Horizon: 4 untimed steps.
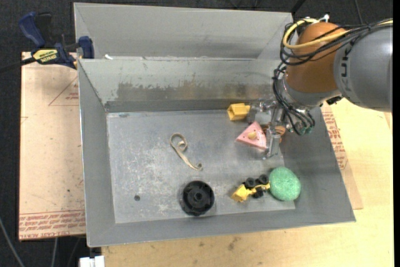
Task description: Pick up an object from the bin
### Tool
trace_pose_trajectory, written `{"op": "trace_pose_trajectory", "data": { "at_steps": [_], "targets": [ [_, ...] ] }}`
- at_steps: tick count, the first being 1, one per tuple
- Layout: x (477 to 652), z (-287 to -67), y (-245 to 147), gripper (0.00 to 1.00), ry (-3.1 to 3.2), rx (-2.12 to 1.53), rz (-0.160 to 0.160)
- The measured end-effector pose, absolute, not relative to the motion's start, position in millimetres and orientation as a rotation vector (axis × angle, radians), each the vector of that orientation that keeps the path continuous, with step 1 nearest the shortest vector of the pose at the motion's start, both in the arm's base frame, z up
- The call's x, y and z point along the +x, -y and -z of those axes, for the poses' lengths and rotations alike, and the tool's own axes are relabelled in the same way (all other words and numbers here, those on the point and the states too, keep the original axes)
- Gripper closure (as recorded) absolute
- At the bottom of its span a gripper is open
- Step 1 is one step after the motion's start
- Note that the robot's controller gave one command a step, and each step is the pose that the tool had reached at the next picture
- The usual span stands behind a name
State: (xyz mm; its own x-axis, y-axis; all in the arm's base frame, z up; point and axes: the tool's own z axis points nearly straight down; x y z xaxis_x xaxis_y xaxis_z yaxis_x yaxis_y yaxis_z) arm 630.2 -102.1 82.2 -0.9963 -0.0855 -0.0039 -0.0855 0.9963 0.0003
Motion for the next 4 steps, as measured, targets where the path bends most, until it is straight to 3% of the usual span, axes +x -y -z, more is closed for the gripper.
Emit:
{"op": "trace_pose_trajectory", "data": {
  "at_steps": [1, 2, 3, 4],
  "targets": [
    [630.2, -82.2, 102.1, 0.00, -3.135, -0.134, -0.001],
    [614.9, -77.0, 110.5, 0.00, -3.136, -0.079, -0.003],
    [612.9, -73.2, 117.4, 1.00, -3.137, 0.095, -0.002],
    [618.4, -72.6, 117.7, 1.00, -3.135, 0.147, -0.002]
  ]
}}
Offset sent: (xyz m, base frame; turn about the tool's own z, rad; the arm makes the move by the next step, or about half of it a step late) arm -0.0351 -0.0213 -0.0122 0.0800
